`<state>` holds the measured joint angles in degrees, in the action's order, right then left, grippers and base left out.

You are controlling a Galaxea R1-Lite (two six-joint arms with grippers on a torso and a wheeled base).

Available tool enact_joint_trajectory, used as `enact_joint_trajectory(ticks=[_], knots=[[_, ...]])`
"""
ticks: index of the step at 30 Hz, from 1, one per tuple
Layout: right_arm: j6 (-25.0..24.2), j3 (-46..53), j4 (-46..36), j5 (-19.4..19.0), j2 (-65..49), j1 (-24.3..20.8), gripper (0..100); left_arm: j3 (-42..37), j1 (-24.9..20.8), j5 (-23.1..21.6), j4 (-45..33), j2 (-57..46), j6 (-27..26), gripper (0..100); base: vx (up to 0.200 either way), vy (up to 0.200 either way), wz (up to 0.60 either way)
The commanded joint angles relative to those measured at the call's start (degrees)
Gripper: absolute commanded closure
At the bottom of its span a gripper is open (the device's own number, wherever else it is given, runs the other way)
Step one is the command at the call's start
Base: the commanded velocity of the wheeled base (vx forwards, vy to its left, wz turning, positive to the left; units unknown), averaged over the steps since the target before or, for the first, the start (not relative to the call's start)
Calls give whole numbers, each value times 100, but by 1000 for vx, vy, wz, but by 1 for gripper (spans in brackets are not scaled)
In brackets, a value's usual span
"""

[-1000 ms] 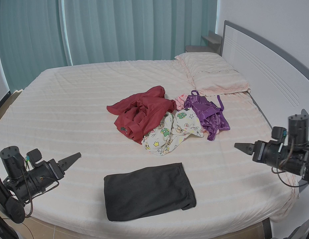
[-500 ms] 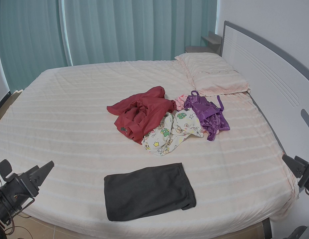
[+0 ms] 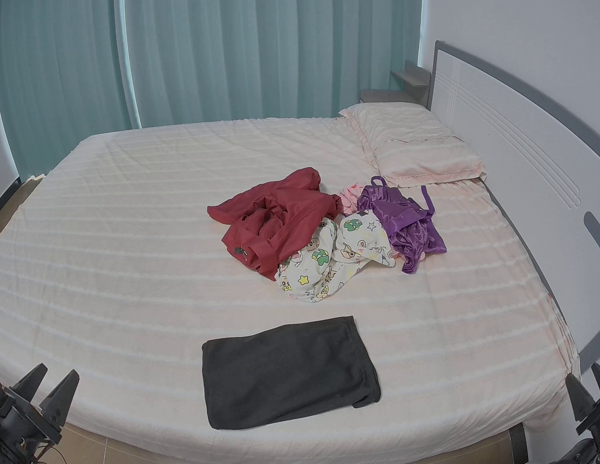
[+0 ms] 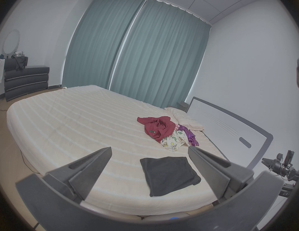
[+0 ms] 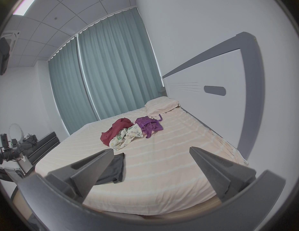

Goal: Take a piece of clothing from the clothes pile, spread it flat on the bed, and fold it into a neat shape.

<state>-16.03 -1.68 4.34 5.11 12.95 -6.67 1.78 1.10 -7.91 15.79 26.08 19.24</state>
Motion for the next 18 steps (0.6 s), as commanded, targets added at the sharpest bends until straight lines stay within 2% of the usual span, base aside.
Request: enact_joint_trajectory(ticks=[1,3,4,6,8,10,13,15,18], knots=[[170,54,-390,-168,-987,517,0,-160,5,35,-682,-1518,-87,0,0,0,0],[206,54,-390,-194,-1031,535,0,-160,5,35,-867,-1729,-87,0,0,0,0],[390,45,-399,-326,-1233,605,0,-108,13,35,-1210,-2212,-183,0,0,0,0],[504,54,-372,-414,-1295,649,0,-99,5,88,-1245,-2353,-271,0,0,0,0],[786,72,-329,-370,-1295,649,0,-125,-31,607,-1227,-2476,-544,0,0,0,0],[918,72,-329,-273,-1295,649,0,-143,-92,835,-1227,-2564,-772,0,0,0,0],[1295,89,-276,-124,-1295,649,0,-169,-101,1301,-1324,-2581,-1423,0,0,0,0],[1515,133,-126,-115,-1295,649,0,-169,-101,1380,-1333,-2581,-1458,0,0,0,0],[1585,142,-100,-124,-1295,649,0,-169,-101,1380,-1333,-2581,-1475,0,0,0,0]])
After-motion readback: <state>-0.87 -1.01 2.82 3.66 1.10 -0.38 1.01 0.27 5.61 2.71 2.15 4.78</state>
